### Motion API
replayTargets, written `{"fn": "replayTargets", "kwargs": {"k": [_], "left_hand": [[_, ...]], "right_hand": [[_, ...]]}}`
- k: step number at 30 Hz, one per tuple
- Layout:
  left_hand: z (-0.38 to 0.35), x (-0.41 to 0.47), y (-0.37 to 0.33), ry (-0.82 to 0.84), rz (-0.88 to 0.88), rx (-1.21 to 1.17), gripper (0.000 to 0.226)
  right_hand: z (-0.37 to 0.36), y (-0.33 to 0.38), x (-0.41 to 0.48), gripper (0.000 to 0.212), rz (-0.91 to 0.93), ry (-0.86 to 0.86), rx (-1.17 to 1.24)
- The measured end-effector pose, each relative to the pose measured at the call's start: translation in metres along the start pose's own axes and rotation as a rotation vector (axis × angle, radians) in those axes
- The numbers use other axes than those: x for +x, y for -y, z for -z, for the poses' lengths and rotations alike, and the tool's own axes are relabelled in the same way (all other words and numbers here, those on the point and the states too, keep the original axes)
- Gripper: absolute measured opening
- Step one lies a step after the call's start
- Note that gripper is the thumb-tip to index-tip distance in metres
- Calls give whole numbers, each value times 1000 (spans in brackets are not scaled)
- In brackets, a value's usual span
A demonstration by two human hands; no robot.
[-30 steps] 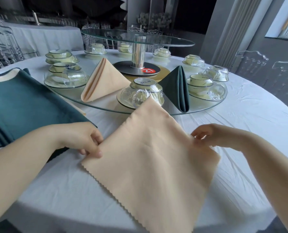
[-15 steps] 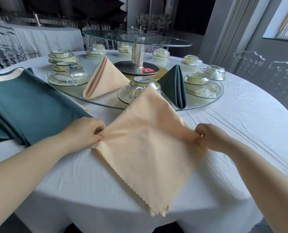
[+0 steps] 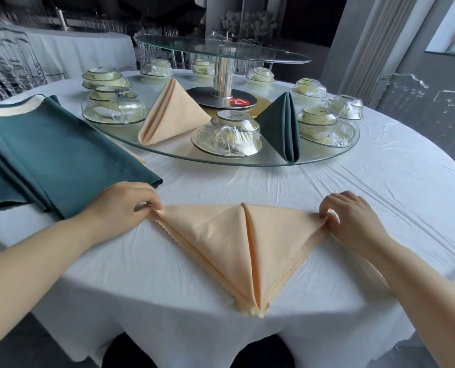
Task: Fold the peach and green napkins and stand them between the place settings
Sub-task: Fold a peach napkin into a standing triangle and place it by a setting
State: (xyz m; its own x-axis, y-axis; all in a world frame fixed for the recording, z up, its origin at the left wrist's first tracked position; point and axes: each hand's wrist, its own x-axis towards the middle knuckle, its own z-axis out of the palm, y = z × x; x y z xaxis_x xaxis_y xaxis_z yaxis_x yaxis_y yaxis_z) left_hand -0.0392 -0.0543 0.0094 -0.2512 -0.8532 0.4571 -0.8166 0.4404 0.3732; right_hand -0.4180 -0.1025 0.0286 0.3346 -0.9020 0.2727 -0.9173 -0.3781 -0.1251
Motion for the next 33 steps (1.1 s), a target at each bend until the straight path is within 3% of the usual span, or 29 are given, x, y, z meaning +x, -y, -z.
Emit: {"fn": "replayTargets", "kwargs": {"k": [6, 12, 16, 19, 22, 25, 29, 33], "left_hand": [[1, -5, -2, 4, -10, 16, 25], [-7, 5, -61, -124, 168, -150, 57], [-35, 18, -129, 72, 167, -48, 76], [-62, 21, -151, 212, 246, 96, 59], [-75, 14, -156, 305, 302, 206, 61], [-79, 10, -158, 349, 308, 293, 69], [-76, 8, -161, 365, 302, 344, 61], [-74, 8, -161, 382, 310, 354, 60]], "right_hand": [[-1, -1, -2, 16, -19, 1, 9], [10, 17, -2, 19, -77, -60, 124], [6, 60, 7, 34, -22, -2, 170], [-11, 86, 6, 40, 85, 121, 143], [-23, 90, -1, 41, 98, 153, 103], [-26, 90, -5, 56, 97, 133, 54], [-25, 90, -6, 43, 79, 187, 45], [-20, 78, -11, 56, -18, 311, 45]]}}
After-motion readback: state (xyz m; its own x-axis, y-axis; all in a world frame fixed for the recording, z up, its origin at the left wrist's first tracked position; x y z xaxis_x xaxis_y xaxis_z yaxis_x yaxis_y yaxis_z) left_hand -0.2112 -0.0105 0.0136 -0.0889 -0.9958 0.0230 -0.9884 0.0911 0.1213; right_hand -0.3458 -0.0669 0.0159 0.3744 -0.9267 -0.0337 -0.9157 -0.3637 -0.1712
